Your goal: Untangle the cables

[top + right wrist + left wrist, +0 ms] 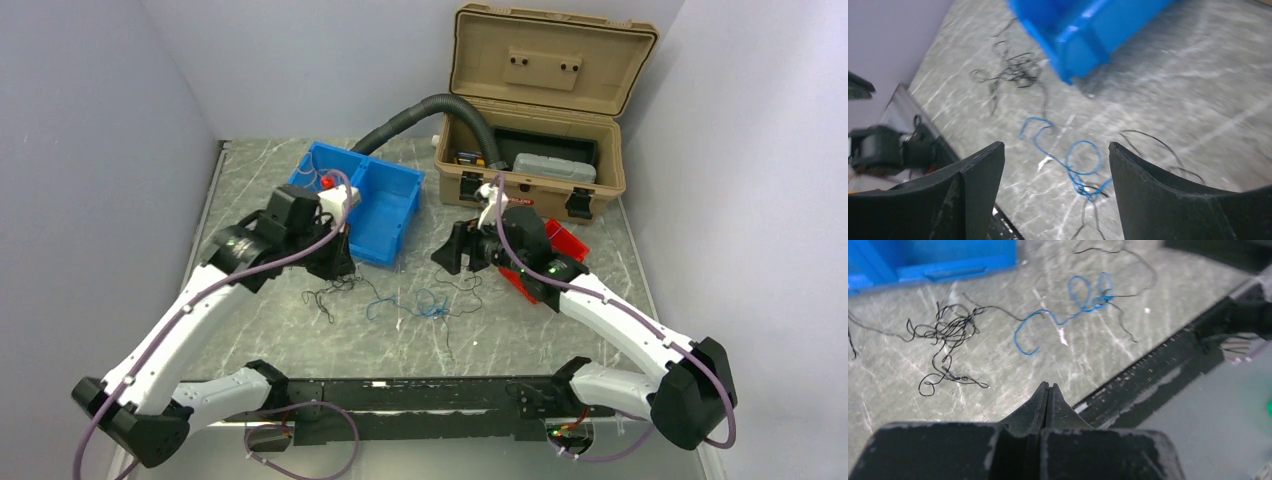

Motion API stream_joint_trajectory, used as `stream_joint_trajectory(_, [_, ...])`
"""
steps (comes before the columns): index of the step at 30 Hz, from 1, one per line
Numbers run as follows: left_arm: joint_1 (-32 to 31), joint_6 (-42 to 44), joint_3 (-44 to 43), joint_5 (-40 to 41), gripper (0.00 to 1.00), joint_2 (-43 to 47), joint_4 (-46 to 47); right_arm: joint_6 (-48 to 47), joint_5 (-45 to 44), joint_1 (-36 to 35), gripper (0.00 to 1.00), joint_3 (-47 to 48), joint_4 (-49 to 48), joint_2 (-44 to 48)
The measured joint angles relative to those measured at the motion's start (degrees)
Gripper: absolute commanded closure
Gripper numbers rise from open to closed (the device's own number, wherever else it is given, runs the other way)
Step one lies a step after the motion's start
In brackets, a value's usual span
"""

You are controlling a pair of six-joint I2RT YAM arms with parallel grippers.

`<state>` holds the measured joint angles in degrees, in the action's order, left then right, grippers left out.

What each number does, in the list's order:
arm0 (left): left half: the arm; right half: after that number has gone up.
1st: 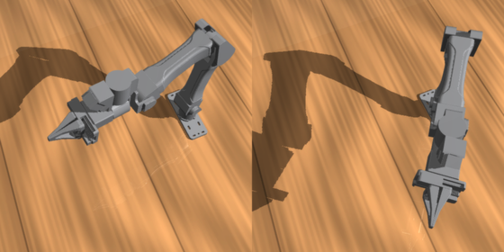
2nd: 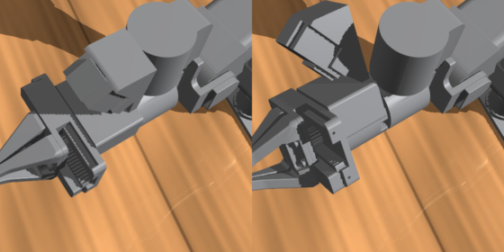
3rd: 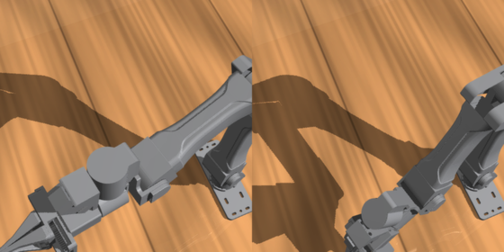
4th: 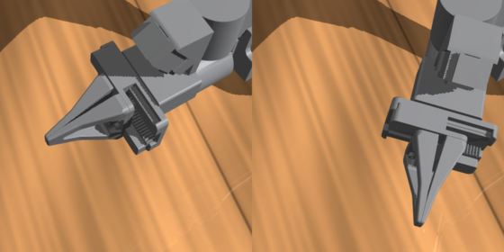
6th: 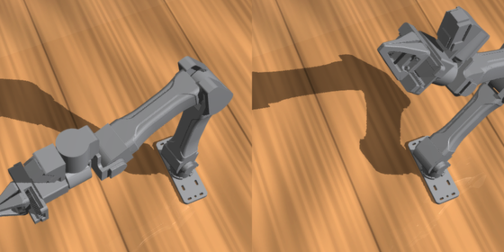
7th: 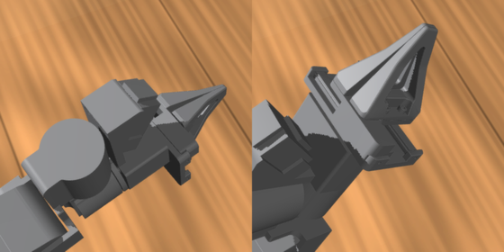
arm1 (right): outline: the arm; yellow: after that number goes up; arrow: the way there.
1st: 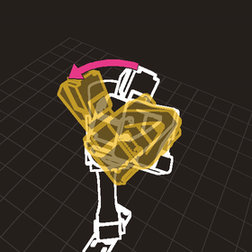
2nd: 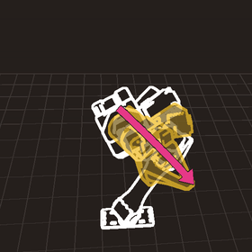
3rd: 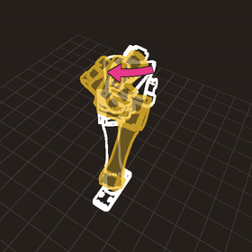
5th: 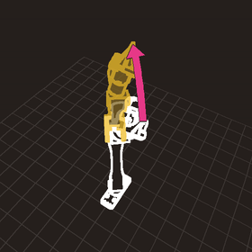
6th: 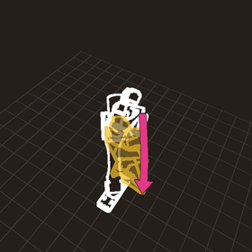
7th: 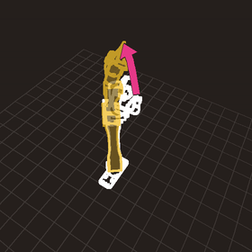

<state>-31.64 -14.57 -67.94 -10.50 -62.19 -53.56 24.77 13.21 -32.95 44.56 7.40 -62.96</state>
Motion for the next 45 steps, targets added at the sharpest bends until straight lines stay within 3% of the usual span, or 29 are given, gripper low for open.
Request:
stream_joint_trajectory(5, [-0.44, 3.63, -9.62, -5.22, 1.0, 3.08, -6.1, -2.43, 3.93, -6.43, 0.2, -0.24, -6.54, -1.09])
stream_joint_trajectory(6, [-0.44, 4.26, -11.13, -5.55, 0.95, 3.5, -6.99, -2.8, 4.17, -7.63, 0.2, -0.28, -7.5, -1.14])
stream_joint_trajectory(7, [-0.44, 4.59, -12.2, -5.57, 0.8, 3.72, -7.85, -3.02, 4.48, -8.55, 0.2, -0.33, -8.39, -1.18])
stream_joint_trajectory(8, [-0.44, 4.85, -12.94, -5.11, 0.58, 3.89, -8.59, -3.23, 4.74, -9.16, 0.2, -0.39, -9.22, -1.2])
stream_joint_trajectory(10, [-0.48, 5.4, -13.11, -2.56, 0.28, 3.96, -9.73, -3.39, 4.87, -9.62, 0.2, -0.59, -10.38, -1.29])
stream_joint_trajectory(13, [-0.55, 3.91, -10.36, 5.53, 0.11, 3.19, -10.95, -3.37, 4.66, -9.64, 0.2, -0.94, -11.15, -1.57])
stream_joint_trajectory(20, [0.04, -2.05, 8.44, 18.56, 0.01, -2.34, -3.19, -3.34, 3.06, -9.64, 0.2, -2.91, -11.87, -0.87])
stream_joint_trajectory(27, [5.64, -7.15, 21.79, 21.92, 0.01, -7.98, 12.31, -3.5, 1.62, -9.64, 0.19, -3.5, -11.8, 1.79])
stream_joint_trajectory(29, [6.6, -7.74, 22.38, 22.77, 0.01, -10.4, 15.76, -3.74, 1.2, -9.62, 0.19, -3.5, -11.74, 2.47])
stream_joint_trajectory(31, [6.99, -7.91, 22.49, 23.78, 0.09, -13.44, 19.23, -3.87, 0.79, -9.62, 0.19, -3.5, -11.69, 3.19])
stream_joint_trajectory(33, [7.5, -8.26, 22.49, 24.35, 0.34, -16.48, 21.94, -4.09, 0.55, -9.62, 0.19, -3.5, -11.65, 3.74])
stream_joint_trajectory(36, [8.46, -8.52, 22.51, 24.33, 0.94, -20.15, 24.55, -4.46, 0.33, -9.62, 0.19, -3.5, -11.43, 3.96])
stream_joint_trajectory(37, [8.66, -9.2, 22.51, 24.33, 1.0, -20.61, 24.79, -4.57, 0.28, -9.64, 0.19, -3.5, -11.17, 3.93])
stream_joint_trajectory(41, [9.2, -8.55, 22.49, 22.77, 1.0, -19.34, 23.89, -5.11, -0.13, -9.62, 0.19, -3.5, -10.43, 3.85])
stream_joint_trajectory(45, [7.98, -7.72, 21.14, 17.29, 1.0, -12.11, 18.16, -5.18, -0.09, -9.62, 0.19, -3.89, -11.02, 3.04])
